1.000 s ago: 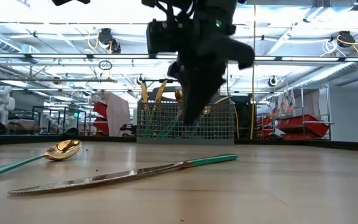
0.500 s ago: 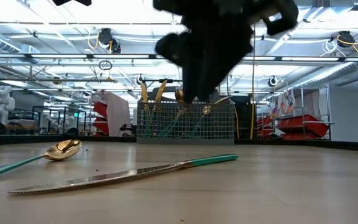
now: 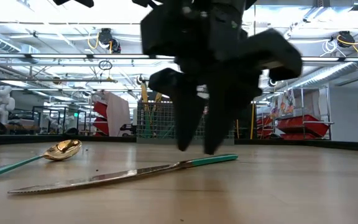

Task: Sort silverware
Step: Put the green knife into the gray silverware organizer

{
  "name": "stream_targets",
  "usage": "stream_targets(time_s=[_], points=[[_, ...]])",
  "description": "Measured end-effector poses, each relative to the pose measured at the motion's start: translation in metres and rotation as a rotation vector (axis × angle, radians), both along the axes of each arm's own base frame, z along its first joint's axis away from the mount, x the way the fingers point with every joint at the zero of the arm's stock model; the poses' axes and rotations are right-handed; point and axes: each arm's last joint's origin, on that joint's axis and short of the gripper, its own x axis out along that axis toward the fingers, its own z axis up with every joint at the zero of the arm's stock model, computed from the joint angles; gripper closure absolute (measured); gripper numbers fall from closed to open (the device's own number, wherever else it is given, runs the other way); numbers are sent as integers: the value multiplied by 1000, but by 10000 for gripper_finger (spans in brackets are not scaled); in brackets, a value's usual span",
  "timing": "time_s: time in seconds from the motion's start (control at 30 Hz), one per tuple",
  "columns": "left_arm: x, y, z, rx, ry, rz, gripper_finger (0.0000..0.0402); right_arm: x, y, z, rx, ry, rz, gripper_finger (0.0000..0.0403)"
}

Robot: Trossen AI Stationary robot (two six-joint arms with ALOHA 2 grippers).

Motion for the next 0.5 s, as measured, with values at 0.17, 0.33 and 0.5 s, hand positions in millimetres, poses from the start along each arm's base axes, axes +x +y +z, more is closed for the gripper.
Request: stream_targets(time_s=[0.17, 0.33, 0.5], points=[[0, 1, 0, 14, -2, 11, 391, -6, 4, -2, -31, 31, 75, 210], [0, 1, 0, 33, -8, 27, 391, -3, 4, -7, -23, -18, 65, 211], [0, 1, 0, 33, -8, 27, 391, -2, 4, -26, -49, 9, 81, 238]])
